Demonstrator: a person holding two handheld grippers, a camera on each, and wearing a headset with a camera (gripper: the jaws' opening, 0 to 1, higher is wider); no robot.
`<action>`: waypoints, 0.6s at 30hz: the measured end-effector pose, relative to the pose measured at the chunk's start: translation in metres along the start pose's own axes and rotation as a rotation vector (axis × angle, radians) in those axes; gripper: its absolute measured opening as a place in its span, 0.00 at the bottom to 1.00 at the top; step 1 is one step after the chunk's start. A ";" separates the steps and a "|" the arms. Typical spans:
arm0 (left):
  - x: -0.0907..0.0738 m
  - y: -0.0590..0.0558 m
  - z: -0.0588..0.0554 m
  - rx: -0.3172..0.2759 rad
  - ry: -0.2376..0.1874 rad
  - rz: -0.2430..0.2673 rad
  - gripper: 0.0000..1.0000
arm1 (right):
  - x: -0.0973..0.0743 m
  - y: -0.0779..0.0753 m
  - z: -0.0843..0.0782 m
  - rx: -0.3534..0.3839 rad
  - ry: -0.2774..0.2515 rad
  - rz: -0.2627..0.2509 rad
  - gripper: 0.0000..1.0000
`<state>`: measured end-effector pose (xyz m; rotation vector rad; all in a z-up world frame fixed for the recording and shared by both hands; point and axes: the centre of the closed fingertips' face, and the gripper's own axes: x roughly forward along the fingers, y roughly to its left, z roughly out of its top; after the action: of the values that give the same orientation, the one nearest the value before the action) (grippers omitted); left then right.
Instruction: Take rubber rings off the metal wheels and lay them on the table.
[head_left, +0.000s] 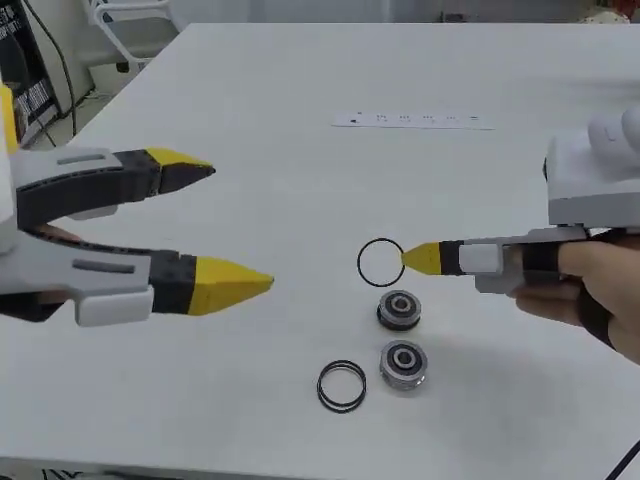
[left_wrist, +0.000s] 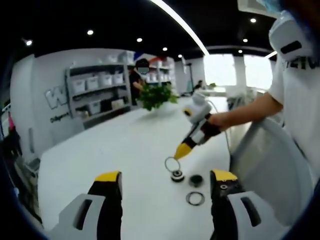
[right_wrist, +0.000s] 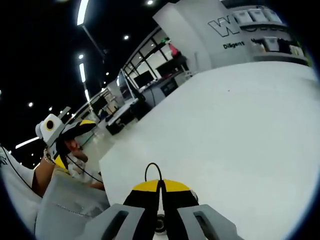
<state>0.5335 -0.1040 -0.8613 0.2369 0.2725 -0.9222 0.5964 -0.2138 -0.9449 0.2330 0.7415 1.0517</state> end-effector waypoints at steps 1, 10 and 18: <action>-0.001 -0.001 -0.003 -0.004 0.004 -0.001 0.76 | 0.001 0.001 -0.001 -0.004 0.004 0.001 0.00; -0.007 -0.014 -0.032 -0.064 0.049 0.015 0.82 | 0.009 0.011 -0.014 -0.043 0.065 0.018 0.00; -0.010 -0.021 -0.045 -0.101 0.063 0.023 0.87 | 0.018 0.020 -0.033 -0.053 0.143 0.051 0.00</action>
<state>0.5052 -0.0947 -0.9023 0.1758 0.3727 -0.8763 0.5661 -0.1936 -0.9673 0.1327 0.8391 1.1437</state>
